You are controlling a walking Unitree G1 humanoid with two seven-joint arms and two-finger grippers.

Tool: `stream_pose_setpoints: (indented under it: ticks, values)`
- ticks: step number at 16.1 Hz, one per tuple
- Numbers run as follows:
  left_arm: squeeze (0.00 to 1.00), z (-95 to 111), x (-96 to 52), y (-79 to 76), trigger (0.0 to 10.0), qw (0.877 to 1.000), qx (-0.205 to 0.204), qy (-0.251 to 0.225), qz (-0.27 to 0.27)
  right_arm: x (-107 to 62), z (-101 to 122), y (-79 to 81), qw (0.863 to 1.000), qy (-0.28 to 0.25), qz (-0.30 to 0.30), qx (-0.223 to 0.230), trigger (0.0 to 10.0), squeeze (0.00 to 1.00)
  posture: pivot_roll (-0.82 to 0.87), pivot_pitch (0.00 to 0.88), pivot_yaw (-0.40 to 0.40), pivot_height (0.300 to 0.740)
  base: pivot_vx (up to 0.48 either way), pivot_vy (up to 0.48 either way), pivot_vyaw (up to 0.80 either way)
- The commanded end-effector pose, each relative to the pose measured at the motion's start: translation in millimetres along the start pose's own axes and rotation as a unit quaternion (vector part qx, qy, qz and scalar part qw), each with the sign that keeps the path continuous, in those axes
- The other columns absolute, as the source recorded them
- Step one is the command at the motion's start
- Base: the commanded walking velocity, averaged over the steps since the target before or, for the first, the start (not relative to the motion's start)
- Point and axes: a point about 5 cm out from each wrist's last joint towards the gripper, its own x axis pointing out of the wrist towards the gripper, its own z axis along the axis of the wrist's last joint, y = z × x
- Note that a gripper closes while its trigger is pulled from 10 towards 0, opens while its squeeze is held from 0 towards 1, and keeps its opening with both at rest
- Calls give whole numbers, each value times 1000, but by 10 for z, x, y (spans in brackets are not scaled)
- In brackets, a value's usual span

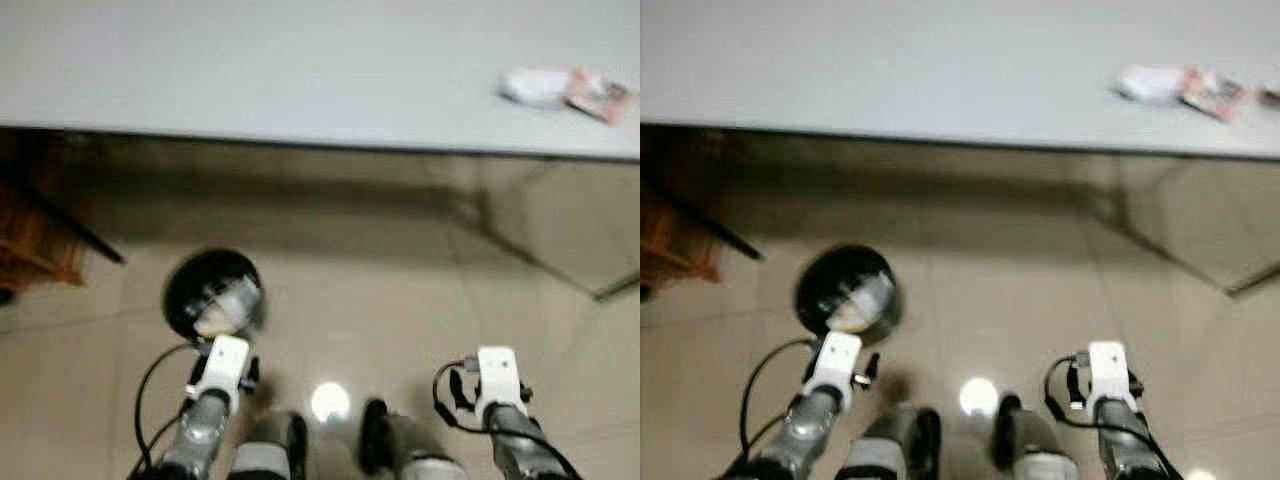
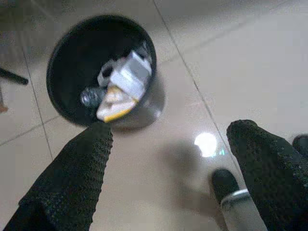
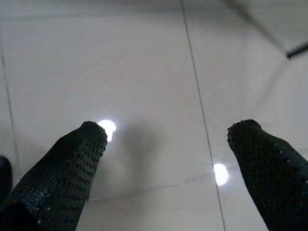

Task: Picking trash to rubbish bin

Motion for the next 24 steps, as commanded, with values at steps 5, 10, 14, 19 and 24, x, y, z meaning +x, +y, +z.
stream_pose_setpoints:
  ticks: [5, 10, 14, 19, 24]
  values:
    - [0, -164, -65, 36, 10000, 1000, 5, 30, 1, -37, -116, 96, 1000, 20, 13, 6, 10000, 0, 42, 298, 87, 740, 0, -358, 0]
    - [0, -156, -61, 28, 10000, 1000, 5, 30, -1, -40, -120, 87, 1000, 20, 13, 6, 10000, 0, 40, 306, 84, 740, 0, -337, 0]
    - [0, -152, -59, 20, 10000, 1000, 4, 29, -1, -40, -119, 80, 1000, 19, 12, 7, 10000, 0, 41, 313, 81, 740, 0, -327, 0]
    - [0, -96, -33, 39, 10000, 1000, 3, 20, 7, -26, -81, 80, 1000, 14, 14, 7, 10000, 0, 44, 319, 80, 740, 0, -172, 0]
    - [0, 319, 97, 15, 10000, 998, 2, -64, 1, 31, 105, 134, 999, -16, 25, 17, 10000, 0, 47, 318, 84, 740, 0, 0, 0]
